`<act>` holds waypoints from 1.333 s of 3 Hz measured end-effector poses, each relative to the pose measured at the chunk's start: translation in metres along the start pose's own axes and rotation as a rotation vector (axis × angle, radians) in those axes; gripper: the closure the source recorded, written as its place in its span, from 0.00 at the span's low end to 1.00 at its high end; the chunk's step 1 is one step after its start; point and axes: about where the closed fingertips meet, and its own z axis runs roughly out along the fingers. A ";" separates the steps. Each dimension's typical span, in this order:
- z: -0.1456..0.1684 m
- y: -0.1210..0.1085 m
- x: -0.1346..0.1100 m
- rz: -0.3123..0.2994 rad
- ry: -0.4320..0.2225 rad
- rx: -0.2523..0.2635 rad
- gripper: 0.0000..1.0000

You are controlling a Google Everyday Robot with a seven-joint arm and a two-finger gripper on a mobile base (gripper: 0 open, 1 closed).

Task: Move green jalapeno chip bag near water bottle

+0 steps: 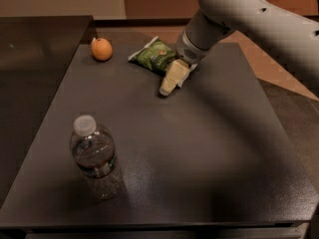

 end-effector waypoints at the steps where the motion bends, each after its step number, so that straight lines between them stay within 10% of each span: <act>1: 0.021 -0.021 -0.004 0.095 -0.014 -0.012 0.00; 4: 0.038 -0.035 -0.005 0.208 -0.057 -0.081 0.63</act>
Offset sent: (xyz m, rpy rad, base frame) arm 0.0687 0.0032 -0.0284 0.1418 0.1309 -0.1877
